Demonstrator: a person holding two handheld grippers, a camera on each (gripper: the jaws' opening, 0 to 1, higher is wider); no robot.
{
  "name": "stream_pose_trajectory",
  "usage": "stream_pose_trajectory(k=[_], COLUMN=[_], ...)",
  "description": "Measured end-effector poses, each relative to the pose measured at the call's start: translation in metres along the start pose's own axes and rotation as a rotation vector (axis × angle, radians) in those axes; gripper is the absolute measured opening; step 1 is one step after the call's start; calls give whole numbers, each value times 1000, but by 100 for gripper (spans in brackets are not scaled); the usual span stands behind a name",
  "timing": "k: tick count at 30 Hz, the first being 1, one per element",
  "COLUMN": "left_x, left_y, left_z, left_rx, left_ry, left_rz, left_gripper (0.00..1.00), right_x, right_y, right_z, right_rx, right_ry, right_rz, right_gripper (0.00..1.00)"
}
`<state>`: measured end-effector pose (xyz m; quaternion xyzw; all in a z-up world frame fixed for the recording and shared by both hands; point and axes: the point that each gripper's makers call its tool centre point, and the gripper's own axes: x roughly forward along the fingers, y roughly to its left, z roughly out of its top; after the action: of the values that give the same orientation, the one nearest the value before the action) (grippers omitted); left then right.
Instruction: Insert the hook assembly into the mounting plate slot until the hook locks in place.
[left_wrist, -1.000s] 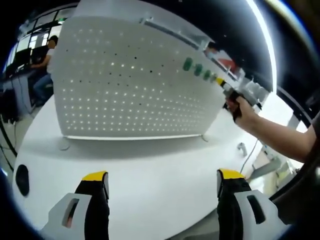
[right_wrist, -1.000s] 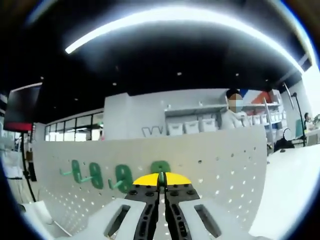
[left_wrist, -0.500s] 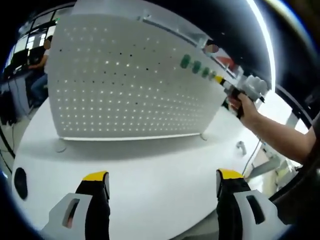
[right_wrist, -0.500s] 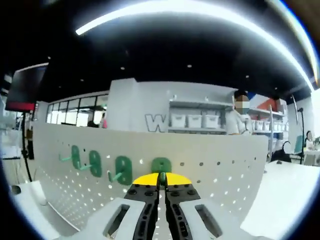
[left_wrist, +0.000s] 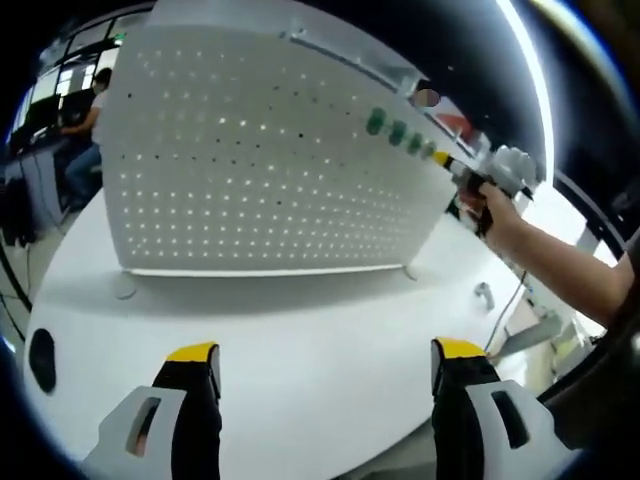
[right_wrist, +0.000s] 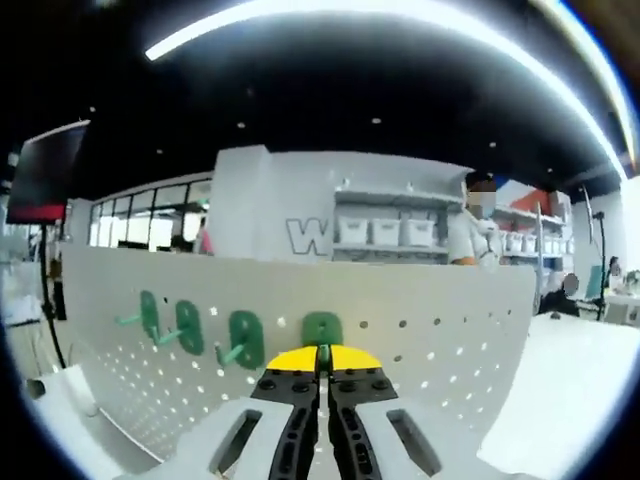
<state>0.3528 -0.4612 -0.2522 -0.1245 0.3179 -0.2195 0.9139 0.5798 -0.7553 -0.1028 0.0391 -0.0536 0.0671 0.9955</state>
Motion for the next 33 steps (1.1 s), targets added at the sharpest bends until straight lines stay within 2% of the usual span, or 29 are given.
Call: stream_pose_trajectory(k=[1, 2, 3, 4, 5, 8, 9, 14, 19, 25, 33], left_x=[0, 0, 0, 0, 0, 0, 0, 1, 0, 0, 1], left_y=[0, 1, 1, 1, 2, 2, 2, 2, 3, 5, 2], left_z=[0, 0, 1, 1, 1, 2, 2, 0, 0, 0, 2], left_rx=[0, 1, 0, 0, 0, 0, -2, -3, -4, -4, -2], left_ry=[0, -1, -1, -1, -1, -3, -4, 0, 1, 3, -2], left_rz=[0, 1, 1, 2, 2, 2, 3, 2, 7, 10, 7], left_gripper=[88, 88, 88, 88, 88, 88, 88, 87, 87, 87, 87], right_x=[-1, 0, 0, 2, 1, 5, 7, 6, 5, 3, 0], right_y=[0, 3, 4, 6, 3, 9, 13, 5, -3, 3, 1], right_z=[0, 10, 5, 10, 12, 14, 14, 9, 7, 11, 8], right_rx=[-41, -58, -26, 44, 61, -94, -69, -60, 29, 30, 56], right_ry=[-23, -83, -49, -89, -105, -73, -77, -78, -93, -93, -90], right_rz=[0, 8, 10, 15, -7, 2, 20, 10, 6, 33, 30], right_gripper=[0, 0, 0, 0, 0, 0, 0, 0, 0, 0, 0])
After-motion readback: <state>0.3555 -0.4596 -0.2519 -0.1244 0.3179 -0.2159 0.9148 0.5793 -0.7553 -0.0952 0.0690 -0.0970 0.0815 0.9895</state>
